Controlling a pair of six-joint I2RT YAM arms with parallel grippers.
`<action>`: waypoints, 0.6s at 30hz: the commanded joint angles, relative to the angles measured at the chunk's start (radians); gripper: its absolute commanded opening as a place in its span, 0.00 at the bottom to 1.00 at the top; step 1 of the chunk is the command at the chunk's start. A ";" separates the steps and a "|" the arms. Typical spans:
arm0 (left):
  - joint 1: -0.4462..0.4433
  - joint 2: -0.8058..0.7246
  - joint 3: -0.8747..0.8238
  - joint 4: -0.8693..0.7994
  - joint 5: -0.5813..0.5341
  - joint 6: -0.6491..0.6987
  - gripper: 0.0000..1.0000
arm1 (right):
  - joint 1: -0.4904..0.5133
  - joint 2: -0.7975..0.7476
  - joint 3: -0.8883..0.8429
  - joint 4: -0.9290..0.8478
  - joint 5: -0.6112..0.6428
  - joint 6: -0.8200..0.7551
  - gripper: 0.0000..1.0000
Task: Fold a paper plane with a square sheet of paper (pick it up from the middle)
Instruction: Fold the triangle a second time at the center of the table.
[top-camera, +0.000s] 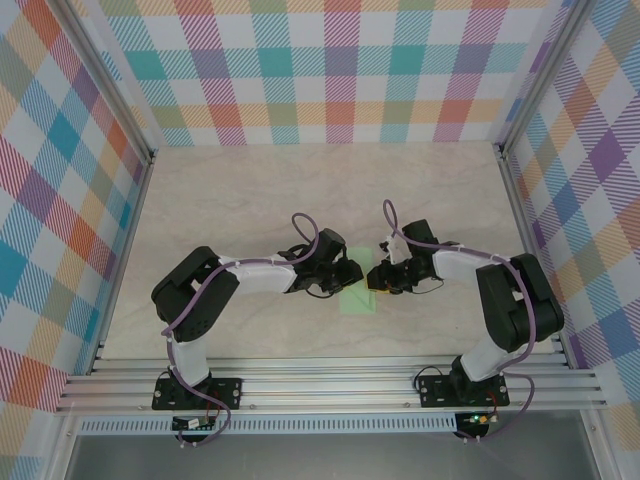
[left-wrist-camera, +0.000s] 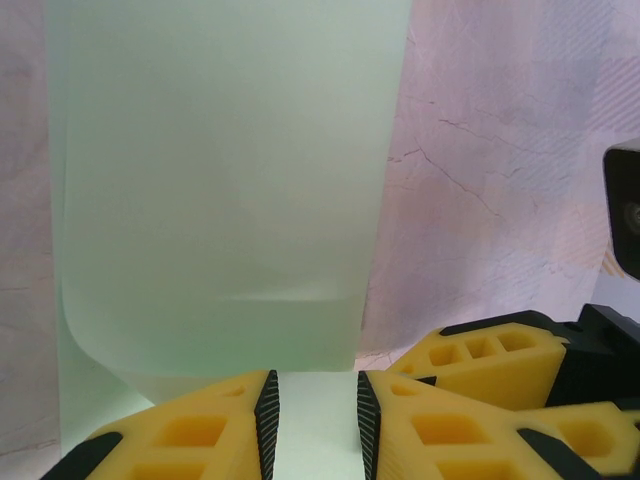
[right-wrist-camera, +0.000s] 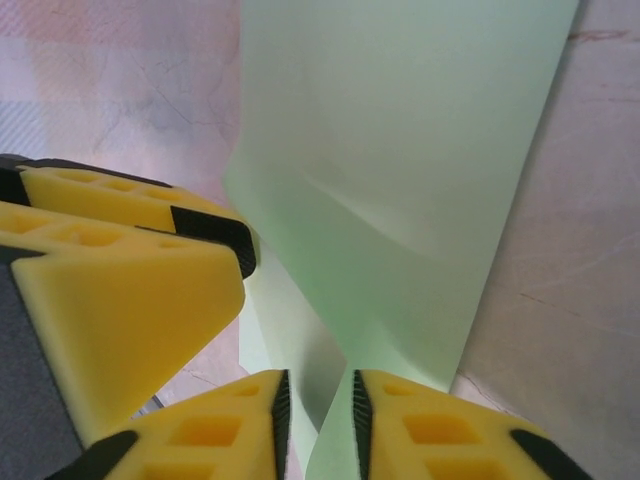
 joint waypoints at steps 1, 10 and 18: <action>-0.016 -0.028 0.009 0.007 0.007 -0.001 0.29 | 0.002 0.019 0.034 0.006 -0.008 -0.022 0.20; -0.014 -0.054 0.003 0.003 -0.002 0.003 0.31 | 0.001 0.029 0.068 -0.037 0.033 -0.054 0.09; -0.015 -0.090 -0.017 0.005 -0.015 0.016 0.36 | 0.001 0.066 0.104 -0.076 0.081 -0.071 0.09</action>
